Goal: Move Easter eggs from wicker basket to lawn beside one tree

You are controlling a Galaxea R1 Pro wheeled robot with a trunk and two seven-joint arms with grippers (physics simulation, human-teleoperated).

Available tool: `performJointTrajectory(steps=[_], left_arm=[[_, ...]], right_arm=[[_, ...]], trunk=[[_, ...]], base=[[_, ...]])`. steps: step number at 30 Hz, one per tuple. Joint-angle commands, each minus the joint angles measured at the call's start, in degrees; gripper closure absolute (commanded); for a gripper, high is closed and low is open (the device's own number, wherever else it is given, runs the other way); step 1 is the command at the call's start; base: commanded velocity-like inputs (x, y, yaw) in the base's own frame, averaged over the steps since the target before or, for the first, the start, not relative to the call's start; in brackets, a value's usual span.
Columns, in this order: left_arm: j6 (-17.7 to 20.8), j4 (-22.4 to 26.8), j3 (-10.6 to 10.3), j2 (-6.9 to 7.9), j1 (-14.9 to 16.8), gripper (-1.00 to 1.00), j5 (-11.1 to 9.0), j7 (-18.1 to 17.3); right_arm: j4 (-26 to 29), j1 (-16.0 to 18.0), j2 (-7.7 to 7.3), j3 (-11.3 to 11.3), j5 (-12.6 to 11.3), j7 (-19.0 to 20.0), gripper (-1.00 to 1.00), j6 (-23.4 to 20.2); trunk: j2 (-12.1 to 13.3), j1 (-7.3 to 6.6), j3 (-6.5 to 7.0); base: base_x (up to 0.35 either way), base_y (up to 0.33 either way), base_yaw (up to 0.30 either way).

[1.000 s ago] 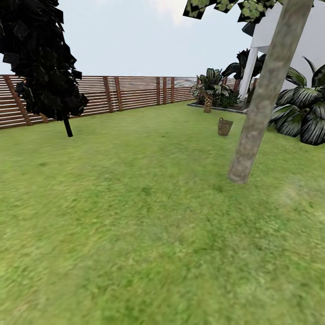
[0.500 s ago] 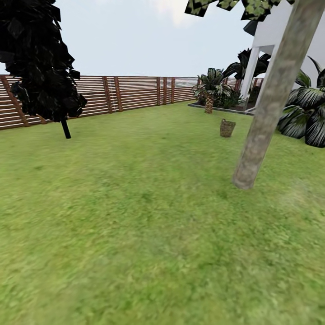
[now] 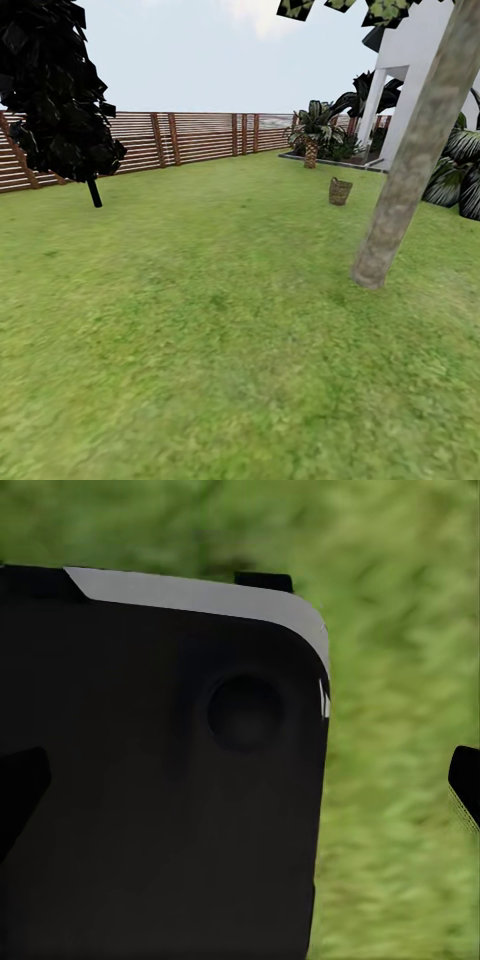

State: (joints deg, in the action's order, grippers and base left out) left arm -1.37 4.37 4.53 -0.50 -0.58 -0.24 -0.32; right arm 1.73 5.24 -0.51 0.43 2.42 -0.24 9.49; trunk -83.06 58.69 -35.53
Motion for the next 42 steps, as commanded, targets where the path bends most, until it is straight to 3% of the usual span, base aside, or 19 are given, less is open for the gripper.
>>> performJointTrajectory(steps=[1, 42], left_arm=[[-0.1, 0.1, 0.4, -0.03, 0.0, -1.00, 0.0, 0.0], [-0.1, 0.1, 0.4, -0.03, 0.0, -1.00, 0.0, 0.0]], right_arm=[[-0.1, 0.0, -0.01, 0.0, 0.3, 0.0, -1.00, 0.2], [-0.1, 0.0, -0.28, 0.0, 0.0, 0.0, -1.00, 0.3]], trunk=[[0.0, 0.04, -0.04], [0.0, 0.04, -0.04]], base=[[0.339, 0.074, 0.000], [0.339, 0.074, -0.021]])
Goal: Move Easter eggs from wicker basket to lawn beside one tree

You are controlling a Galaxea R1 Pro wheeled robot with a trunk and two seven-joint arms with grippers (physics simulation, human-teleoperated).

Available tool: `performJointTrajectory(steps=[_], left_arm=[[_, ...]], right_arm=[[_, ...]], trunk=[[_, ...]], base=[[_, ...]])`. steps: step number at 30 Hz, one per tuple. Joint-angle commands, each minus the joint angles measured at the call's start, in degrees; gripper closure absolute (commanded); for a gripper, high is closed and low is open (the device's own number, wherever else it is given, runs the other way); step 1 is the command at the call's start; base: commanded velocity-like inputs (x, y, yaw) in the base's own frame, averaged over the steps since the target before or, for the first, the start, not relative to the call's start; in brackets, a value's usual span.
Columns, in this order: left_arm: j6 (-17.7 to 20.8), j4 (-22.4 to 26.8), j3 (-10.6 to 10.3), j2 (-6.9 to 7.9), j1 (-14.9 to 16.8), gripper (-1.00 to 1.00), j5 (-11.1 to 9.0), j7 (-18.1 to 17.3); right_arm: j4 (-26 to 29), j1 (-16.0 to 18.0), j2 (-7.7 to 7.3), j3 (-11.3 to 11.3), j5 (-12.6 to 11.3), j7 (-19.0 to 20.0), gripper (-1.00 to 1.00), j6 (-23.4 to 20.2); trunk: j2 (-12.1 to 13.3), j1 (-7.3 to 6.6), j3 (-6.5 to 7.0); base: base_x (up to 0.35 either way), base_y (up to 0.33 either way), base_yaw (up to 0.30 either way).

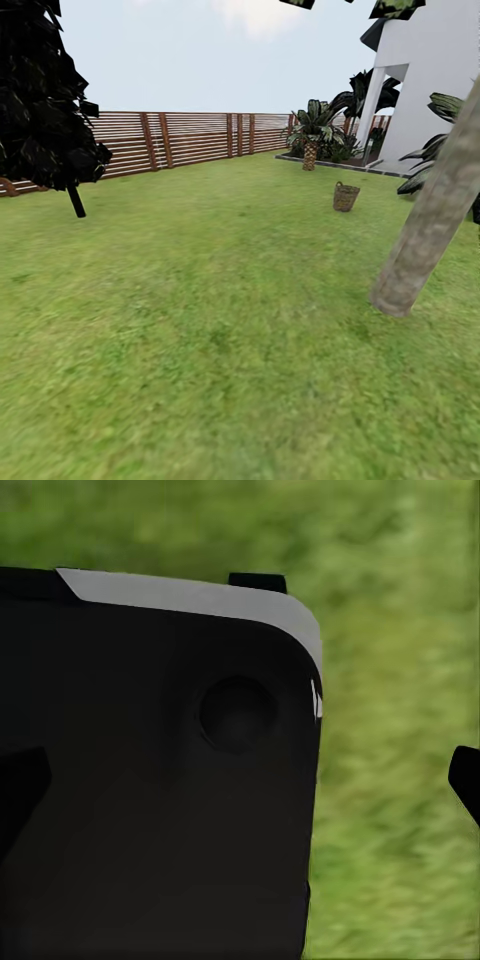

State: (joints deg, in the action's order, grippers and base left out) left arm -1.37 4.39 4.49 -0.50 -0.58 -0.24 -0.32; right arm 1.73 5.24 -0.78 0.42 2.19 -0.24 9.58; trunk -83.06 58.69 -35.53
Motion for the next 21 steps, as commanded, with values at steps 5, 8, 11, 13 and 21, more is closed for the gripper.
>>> performJointTrajectory(steps=[5, 8, 11, 13, 21], left_arm=[[-0.1, 0.1, 0.4, -0.02, 0.0, -1.00, 0.0, 0.0], [-0.1, 0.1, 0.4, -0.02, 0.0, -1.00, 0.0, 0.0], [-0.1, 0.1, 0.4, -0.02, 0.0, -1.00, 0.0, 0.0], [-0.1, 0.1, 0.4, -0.02, 0.0, -1.00, 0.0, 0.0], [-0.1, 0.1, 0.4, -0.02, 0.0, -1.00, 0.0, 0.0]], right_arm=[[-0.1, 0.0, 0.03, 0.0, 0.2, 0.0, -1.00, 0.2], [-0.1, 0.0, 0.02, 0.0, 0.2, 0.0, -1.00, 0.2], [-0.1, 0.0, 0.17, 0.0, 0.2, 0.0, -1.00, 0.2], [-0.1, 0.0, 0.21, 0.0, 0.2, 0.0, -1.00, 0.2], [-0.1, 0.0, 0.25, 0.0, 0.3, 0.0, -1.00, 0.2]], trunk=[[0.0, 0.04, -0.04], [0.0, 0.04, -0.04], [0.0, 0.04, -0.04], [0.0, 0.04, -0.04], [0.0, 0.04, -0.04]], base=[[0.339, 0.074, -0.107], [0.339, 0.075, -0.100], [0.339, 0.077, -0.033], [0.339, 0.079, -0.008], [0.339, 0.085, -0.001]])
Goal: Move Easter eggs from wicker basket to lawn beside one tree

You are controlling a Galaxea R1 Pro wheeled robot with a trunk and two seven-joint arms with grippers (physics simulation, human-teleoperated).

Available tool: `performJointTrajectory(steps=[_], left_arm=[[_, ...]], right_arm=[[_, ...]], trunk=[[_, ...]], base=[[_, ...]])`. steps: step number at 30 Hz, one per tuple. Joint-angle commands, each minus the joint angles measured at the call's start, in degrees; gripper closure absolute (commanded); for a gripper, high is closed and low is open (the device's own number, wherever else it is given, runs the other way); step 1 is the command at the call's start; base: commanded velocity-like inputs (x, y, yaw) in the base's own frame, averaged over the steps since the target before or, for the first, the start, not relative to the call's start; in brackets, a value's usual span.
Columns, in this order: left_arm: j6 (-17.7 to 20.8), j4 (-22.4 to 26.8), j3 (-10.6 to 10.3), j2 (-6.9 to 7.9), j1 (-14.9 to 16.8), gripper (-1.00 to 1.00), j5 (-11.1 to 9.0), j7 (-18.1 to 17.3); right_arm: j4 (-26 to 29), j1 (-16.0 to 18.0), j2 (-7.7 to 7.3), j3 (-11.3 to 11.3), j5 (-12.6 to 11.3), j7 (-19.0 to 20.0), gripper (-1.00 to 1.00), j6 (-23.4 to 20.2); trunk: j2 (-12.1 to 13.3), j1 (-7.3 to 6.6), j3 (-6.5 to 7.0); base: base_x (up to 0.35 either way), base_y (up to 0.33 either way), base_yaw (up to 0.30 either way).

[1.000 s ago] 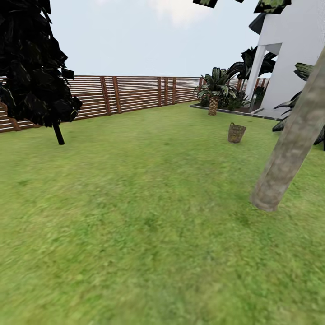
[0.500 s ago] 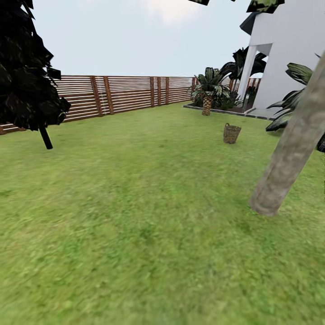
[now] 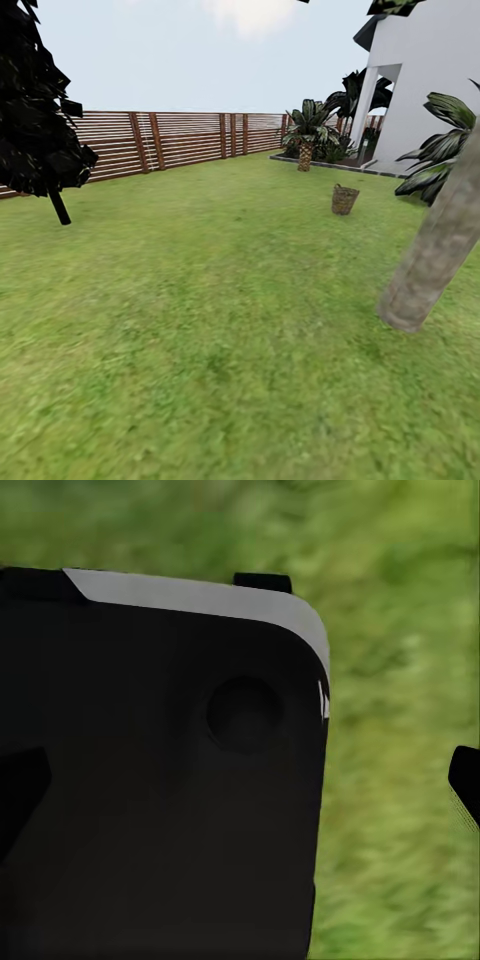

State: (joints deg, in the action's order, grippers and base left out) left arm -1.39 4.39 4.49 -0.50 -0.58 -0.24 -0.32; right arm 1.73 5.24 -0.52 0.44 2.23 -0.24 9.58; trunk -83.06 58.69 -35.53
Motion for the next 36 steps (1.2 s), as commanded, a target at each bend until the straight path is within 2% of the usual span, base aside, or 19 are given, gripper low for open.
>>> performJointTrajectory(steps=[1, 23, 36], left_arm=[[0.0, 0.1, 0.4, -0.03, 0.0, -1.00, 0.0, 0.0], [-0.1, 0.1, 0.4, -0.03, 0.0, -1.00, 0.0, 0.0], [-0.1, 0.1, 0.4, -0.03, 0.0, -1.00, 0.0, 0.0]], right_arm=[[-0.1, 0.0, -0.01, 0.0, 0.2, 0.0, -1.00, 0.2], [-0.1, 0.0, -0.32, 0.0, 0.4, 0.0, -1.00, 0.2], [-0.1, 0.0, -0.34, 0.0, 0.2, 0.0, -1.00, 0.2]], trunk=[[0.0, 0.04, -0.04], [0.0, 0.04, -0.04], [0.0, 0.04, -0.04]], base=[[0.339, 0.089, 0.000], [0.339, 0.091, -0.004], [0.339, 0.150, -0.143]])
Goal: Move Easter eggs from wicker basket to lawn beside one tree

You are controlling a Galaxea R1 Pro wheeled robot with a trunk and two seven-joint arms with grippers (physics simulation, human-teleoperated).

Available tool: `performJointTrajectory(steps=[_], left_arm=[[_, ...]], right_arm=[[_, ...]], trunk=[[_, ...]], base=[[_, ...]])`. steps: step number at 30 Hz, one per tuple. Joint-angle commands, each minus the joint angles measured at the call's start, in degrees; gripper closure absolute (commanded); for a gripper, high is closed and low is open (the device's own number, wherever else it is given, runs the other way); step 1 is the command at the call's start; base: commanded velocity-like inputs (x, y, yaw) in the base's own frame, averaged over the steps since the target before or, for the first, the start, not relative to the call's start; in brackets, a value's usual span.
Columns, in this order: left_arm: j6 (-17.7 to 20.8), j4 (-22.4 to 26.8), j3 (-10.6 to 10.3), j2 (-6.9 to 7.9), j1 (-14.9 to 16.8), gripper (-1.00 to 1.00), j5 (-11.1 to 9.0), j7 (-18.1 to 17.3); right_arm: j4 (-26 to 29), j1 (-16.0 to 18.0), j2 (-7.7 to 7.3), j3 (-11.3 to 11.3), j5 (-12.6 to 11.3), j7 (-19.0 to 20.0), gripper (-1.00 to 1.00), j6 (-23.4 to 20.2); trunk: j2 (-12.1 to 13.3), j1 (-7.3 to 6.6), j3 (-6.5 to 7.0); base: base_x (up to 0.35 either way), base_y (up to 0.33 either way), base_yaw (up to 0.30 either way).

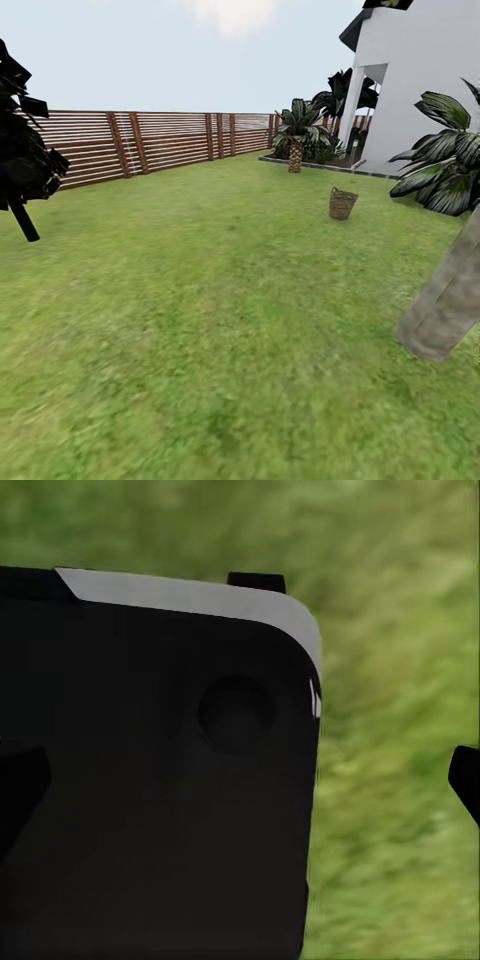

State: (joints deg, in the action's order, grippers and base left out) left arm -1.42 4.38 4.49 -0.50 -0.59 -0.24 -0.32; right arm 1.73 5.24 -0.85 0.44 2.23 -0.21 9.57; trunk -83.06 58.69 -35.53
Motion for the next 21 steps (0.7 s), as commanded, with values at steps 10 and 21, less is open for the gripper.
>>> performJointTrajectory(steps=[10, 21], left_arm=[[-0.1, 0.1, 0.4, -0.03, 0.0, -1.00, 0.0, 0.0], [0.0, 0.1, 0.4, -0.03, 0.0, -1.00, 0.0, 0.0]], right_arm=[[-0.1, 0.0, 0.00, 0.0, 0.2, 0.0, -1.00, 0.2], [-0.1, 0.0, 0.04, 0.0, 0.2, 0.0, -1.00, 0.2]], trunk=[[0.0, 0.04, -0.04], [0.0, 0.04, -0.04]], base=[[0.338, 0.172, -0.172], [0.337, 0.177, -0.172]])
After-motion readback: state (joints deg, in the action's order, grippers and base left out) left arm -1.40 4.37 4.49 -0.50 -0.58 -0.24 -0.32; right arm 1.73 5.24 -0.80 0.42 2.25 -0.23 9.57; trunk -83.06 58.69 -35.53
